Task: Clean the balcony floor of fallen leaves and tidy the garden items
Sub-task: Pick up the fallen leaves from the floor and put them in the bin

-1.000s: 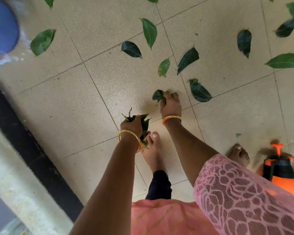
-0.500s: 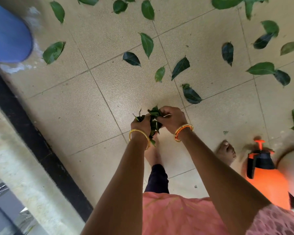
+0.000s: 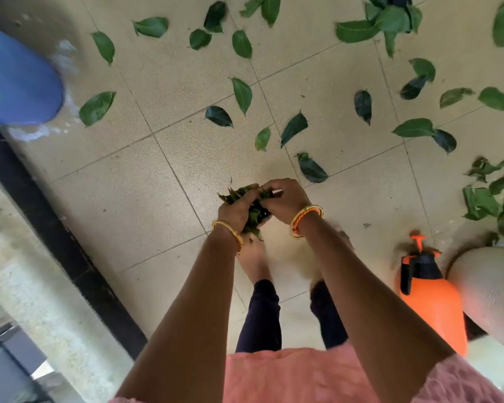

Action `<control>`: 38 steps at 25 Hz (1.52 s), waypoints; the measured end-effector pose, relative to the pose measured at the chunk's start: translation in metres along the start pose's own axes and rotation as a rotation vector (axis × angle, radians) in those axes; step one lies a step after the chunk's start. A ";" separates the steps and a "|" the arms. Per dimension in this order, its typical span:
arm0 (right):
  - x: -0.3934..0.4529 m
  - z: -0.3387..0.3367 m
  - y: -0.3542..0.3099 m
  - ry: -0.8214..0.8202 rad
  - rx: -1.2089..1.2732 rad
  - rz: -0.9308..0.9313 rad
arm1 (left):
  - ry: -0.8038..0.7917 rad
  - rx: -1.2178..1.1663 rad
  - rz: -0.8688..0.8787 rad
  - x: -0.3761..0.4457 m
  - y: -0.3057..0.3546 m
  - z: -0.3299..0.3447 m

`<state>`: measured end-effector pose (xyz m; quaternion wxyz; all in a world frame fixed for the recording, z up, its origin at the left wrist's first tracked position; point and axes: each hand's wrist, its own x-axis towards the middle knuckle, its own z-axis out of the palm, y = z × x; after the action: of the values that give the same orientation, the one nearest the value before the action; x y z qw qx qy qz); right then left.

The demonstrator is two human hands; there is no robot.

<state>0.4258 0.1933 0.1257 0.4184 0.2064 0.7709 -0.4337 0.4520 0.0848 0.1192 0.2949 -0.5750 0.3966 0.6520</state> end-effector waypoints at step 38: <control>0.117 -0.056 0.034 0.211 0.172 -0.122 | 0.063 0.458 -0.021 0.080 0.052 0.076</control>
<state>0.3566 0.2534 0.0276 0.2885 0.2387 0.7816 -0.4988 0.3557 0.1172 0.0521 0.4120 -0.5172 0.5371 0.5237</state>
